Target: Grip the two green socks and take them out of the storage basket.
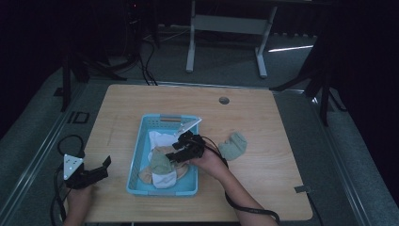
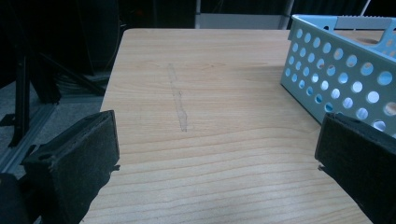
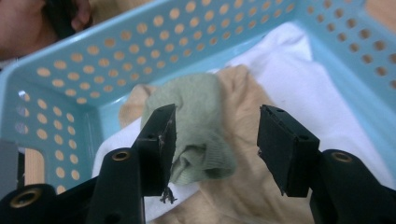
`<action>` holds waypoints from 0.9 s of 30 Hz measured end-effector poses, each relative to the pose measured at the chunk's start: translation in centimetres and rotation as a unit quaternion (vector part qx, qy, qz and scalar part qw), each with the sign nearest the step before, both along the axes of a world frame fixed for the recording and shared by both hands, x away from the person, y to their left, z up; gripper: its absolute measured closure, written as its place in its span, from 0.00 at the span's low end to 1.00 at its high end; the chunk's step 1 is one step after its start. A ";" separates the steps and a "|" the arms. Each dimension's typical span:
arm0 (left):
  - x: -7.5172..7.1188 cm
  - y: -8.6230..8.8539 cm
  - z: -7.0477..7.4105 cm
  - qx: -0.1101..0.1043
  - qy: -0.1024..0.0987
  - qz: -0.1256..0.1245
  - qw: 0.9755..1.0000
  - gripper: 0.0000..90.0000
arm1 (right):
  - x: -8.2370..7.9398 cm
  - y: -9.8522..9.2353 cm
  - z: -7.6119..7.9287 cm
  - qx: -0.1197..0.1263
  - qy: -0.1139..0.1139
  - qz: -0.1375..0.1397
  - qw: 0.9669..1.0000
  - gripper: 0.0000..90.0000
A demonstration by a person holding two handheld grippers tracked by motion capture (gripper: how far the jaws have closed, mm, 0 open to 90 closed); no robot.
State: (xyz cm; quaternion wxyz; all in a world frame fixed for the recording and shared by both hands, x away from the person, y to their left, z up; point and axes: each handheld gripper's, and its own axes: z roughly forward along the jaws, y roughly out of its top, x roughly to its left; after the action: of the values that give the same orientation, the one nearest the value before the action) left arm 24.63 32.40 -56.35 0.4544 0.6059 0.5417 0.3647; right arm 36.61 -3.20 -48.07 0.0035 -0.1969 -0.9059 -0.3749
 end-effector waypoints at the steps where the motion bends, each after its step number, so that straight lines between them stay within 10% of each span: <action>1: 0.0 0.0 0.0 0.000 0.000 0.000 1.000 0.00 | -0.1 0.2 -0.2 -0.004 0.002 0.005 1.000 0.52; 18: 0.0 0.0 0.0 0.000 0.000 -0.001 1.000 0.00 | -0.5 2.3 -2.2 -0.084 0.010 0.034 0.996 0.54; 27: 0.0 0.0 0.0 0.000 0.000 -0.001 1.000 0.00 | -0.8 2.6 -2.4 -0.114 0.013 0.064 0.991 0.89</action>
State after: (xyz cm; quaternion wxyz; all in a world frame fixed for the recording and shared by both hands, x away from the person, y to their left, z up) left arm 24.63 32.41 -56.35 0.4549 0.6063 0.5411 0.3643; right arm 35.81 -0.60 -50.43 0.0163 -0.1422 -0.9534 -0.2655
